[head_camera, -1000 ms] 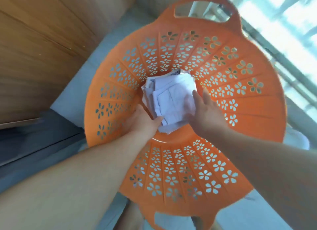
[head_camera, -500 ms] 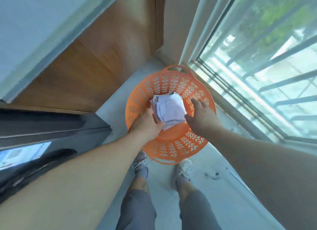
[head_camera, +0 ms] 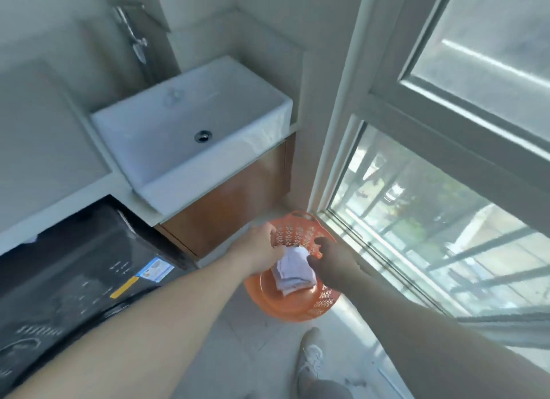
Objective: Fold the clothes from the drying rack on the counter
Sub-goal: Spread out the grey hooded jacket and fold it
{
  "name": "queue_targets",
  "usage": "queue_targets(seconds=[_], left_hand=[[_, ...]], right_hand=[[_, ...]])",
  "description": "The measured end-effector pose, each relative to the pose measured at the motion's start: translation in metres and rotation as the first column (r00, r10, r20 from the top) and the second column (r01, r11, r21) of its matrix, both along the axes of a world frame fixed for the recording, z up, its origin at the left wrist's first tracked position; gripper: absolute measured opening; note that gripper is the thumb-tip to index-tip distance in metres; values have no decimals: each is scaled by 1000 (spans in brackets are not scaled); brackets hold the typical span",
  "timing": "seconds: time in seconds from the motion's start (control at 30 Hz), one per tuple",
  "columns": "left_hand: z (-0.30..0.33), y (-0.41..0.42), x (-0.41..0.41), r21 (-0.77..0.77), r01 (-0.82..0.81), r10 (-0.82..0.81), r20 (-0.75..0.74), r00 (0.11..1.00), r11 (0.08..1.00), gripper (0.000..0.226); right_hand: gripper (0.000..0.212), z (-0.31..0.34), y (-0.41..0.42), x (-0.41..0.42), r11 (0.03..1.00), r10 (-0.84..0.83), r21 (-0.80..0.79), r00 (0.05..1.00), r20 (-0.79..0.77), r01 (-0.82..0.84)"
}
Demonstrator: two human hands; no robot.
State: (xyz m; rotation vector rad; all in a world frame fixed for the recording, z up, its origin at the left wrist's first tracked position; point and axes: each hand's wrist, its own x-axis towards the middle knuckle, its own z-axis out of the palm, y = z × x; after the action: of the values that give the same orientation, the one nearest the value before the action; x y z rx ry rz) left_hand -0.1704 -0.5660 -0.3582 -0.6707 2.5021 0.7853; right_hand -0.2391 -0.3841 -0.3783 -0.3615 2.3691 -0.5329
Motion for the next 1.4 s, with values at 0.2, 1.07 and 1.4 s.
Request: queue_targets(seconds=[0.2, 1.07, 1.4], left_hand=[[84, 12, 32, -8, 209, -208, -130, 969, 978, 56], [246, 399, 153, -93, 860, -827, -345, 444, 501, 59], [279, 649, 257, -102, 966, -894, -412, 176, 237, 57]], right_hand=[[51, 86, 14, 50, 989, -131, -88, 982, -137, 119], [50, 241, 381, 328, 697, -701, -232, 579, -415, 678], [47, 273, 628, 457, 374, -885, -372, 208, -416, 850]])
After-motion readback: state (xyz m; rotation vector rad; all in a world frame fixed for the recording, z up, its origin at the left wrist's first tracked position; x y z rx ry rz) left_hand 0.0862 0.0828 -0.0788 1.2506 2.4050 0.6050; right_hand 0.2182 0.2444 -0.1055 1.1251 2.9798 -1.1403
